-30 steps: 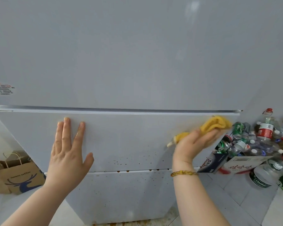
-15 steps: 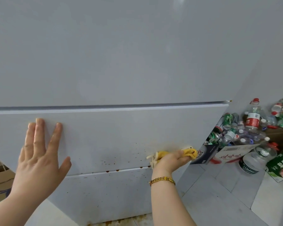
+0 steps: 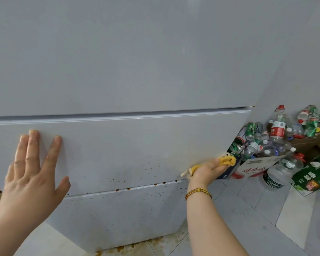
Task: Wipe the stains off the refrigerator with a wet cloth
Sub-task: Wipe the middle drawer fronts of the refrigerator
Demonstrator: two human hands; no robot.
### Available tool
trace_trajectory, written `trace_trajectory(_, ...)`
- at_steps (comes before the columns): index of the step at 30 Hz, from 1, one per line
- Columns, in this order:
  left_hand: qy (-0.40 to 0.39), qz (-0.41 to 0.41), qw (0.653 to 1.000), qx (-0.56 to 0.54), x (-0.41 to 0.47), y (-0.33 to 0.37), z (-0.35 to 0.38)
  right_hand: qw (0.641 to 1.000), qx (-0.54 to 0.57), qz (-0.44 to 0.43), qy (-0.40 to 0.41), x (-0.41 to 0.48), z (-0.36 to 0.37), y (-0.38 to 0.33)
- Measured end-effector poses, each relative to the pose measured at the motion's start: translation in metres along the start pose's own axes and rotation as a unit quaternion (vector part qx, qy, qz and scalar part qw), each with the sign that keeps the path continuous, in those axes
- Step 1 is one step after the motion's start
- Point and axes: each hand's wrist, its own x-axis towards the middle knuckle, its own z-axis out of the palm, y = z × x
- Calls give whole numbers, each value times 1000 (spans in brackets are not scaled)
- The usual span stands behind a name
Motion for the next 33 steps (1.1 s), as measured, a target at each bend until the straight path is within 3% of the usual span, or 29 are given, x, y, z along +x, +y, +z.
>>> trace_trajectory(2,5,-1,1000,-16,0,0,2,999,7,33,-4,-2,-2,0)
trace_trajectory(4,5,-10,1000,-25,0,2,4,1000,6,10,-8,-6,3,-14)
trace_trajectory(8,4,-6,1000,-28,1,4,3,984,9,-159,-74,-36,17,-51)
trace_trajectory(11,18,3,1000,-10,2,10,-3,938,-26,-320,-134,-72,24,-45)
trace_trajectory(13,39,10,999,-8,1,17,-6,919,-77,-354,-155,-86,23,-16)
trace_trajectory(15,52,5,999,5,0,22,-9,941,-93,-286,-157,-98,18,13)
trace_trajectory(18,47,-2,999,11,-2,24,-12,989,-53,-51,-127,-110,11,25)
trace_trajectory(20,40,2,999,8,-4,23,-15,994,-6,60,-93,-112,16,14)
trace_trajectory(21,39,8,999,12,-4,23,-16,994,15,74,-79,-114,20,6)
trace_trajectory(23,37,14,999,19,-4,22,-18,995,26,14,-96,-128,29,-12)
trace_trajectory(26,30,4,999,25,-4,23,-21,970,10,-179,-166,-157,35,-23)
trace_trajectory(29,27,7,999,37,-5,24,-26,949,-48,-255,-181,-151,36,-2)
trace_trajectory(31,25,9,999,43,-7,22,-27,949,-61,-250,-183,-146,28,16)
trace_trajectory(33,20,16,998,50,-14,17,-25,975,-62,-114,-179,-145,14,28)
